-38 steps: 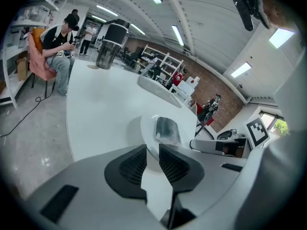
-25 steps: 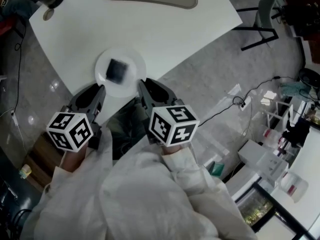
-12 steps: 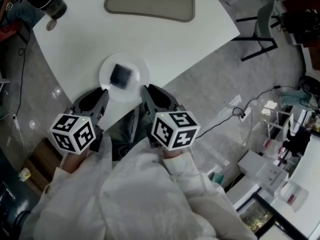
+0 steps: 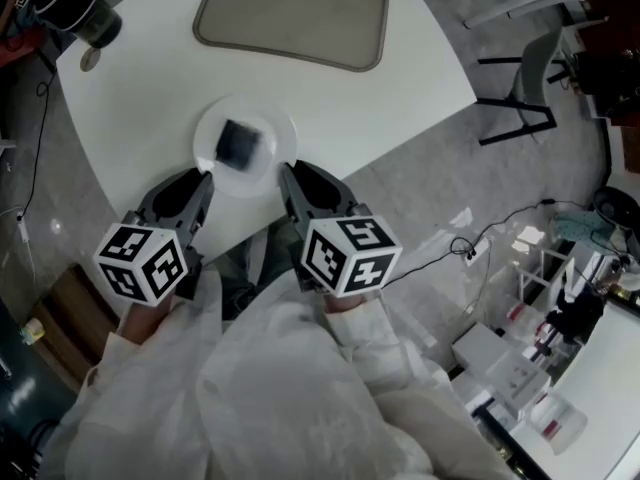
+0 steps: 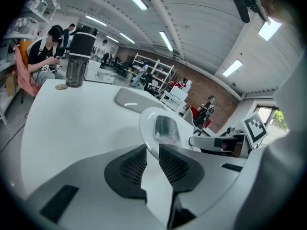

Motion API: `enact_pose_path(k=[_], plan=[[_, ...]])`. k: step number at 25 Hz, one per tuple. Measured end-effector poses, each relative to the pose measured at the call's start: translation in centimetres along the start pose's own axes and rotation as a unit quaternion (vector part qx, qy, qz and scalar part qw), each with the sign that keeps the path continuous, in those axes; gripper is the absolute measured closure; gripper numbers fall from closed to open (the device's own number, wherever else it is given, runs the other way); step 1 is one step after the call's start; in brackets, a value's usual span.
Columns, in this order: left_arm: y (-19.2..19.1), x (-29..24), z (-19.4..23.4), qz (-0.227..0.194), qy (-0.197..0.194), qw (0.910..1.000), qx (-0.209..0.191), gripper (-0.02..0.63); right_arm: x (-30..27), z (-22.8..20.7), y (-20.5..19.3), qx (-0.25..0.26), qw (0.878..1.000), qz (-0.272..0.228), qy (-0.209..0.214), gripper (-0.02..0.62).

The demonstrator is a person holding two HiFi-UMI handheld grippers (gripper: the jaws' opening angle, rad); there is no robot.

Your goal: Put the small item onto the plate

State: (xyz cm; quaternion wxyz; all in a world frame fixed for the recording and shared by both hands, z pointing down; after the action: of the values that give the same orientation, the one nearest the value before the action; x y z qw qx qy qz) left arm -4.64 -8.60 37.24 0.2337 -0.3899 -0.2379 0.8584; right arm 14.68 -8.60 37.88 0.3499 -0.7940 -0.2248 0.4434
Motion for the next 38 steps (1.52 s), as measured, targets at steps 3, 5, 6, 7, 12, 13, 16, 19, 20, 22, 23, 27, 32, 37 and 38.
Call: enact_pose_path(k=[3,5,6,7,12,13,16,19,20,22,23,27,32,37,38], plan=[[0.8,-1.9,-0.8,-0.004,0.004,1.0,0.005,0.52,-0.5,-2.1,1.4,0.008,1.0,0.006,0.006,0.525],[1.5,-3.2,-1.3,-0.01,0.007,0.9999,0.009,0.52,-1.0,-3.4,2.4,0.014,1.0,0.008,0.01,0.525],[1.8,-3.7,-1.5,-0.014,0.008,0.9998,0.011,0.52,-1.2,-4.0,2.9,0.016,1.0,0.009,0.013,0.525],[2.0,-4.2,-1.8,-0.017,0.01,0.9997,0.012,0.52,-1.4,-4.5,3.3,0.018,1.0,0.01,0.015,0.525],[2.7,-6.1,-2.8,-0.031,0.022,0.9991,0.02,0.52,-2.0,-6.8,4.6,0.027,0.999,0.013,0.029,0.525],[2.8,-6.6,-2.9,-0.033,0.025,0.9989,0.024,0.52,-2.1,-7.3,4.9,0.029,0.999,0.014,0.032,0.525],[3.4,-7.6,-3.6,-0.037,0.036,0.998,0.036,0.52,-2.5,-8.5,6.0,0.034,0.998,0.019,0.04,0.525],[4.1,-8.1,-4.2,-0.039,0.045,0.9974,0.041,0.52,-2.7,-9.2,7.1,0.039,0.998,0.024,0.05,0.525],[4.2,-8.3,-4.3,-0.039,0.048,0.9972,0.041,0.52,-2.8,-9.5,7.3,0.04,0.997,0.025,0.053,0.525],[4.8,-8.9,-4.4,-0.04,0.053,0.997,0.04,0.52,-3.4,-10.1,7.8,0.04,0.997,0.026,0.058,0.525],[5.1,-9.4,-4.5,-0.04,0.055,0.9969,0.04,0.52,-3.8,-10.6,8.2,0.039,0.997,0.027,0.06,0.525],[6.4,-11.3,-4.6,-0.038,0.062,0.9967,0.037,0.52,-4.9,-12.2,9.4,0.042,0.996,0.029,0.067,0.525],[7.8,-12.4,-4.4,-0.041,0.072,0.996,0.032,0.52,-6.5,-13.1,11.1,0.064,0.995,0.031,0.075,0.525],[10.8,-14.4,-3.8,-0.043,0.073,0.9964,0.004,0.52,-8.8,-14.3,13.6,0.079,0.994,0.023,0.077,0.525],[11.4,-14.8,-3.6,-0.042,0.073,0.9964,-0.002,0.52,-9.2,-14.6,14.0,0.08,0.994,0.023,0.077,0.525]])
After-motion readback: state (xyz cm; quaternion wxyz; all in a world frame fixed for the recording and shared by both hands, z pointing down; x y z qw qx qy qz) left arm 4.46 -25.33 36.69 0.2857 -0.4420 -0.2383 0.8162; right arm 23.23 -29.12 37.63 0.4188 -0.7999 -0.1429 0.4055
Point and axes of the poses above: the fingertips, and each gripper's own axes: x backward along the fingers, z to its left, y out of its top, the point moved 6 cm from there along x, backward along the fingers, and after that the axes turned 10 degrees about x, right-handed, at the moved point
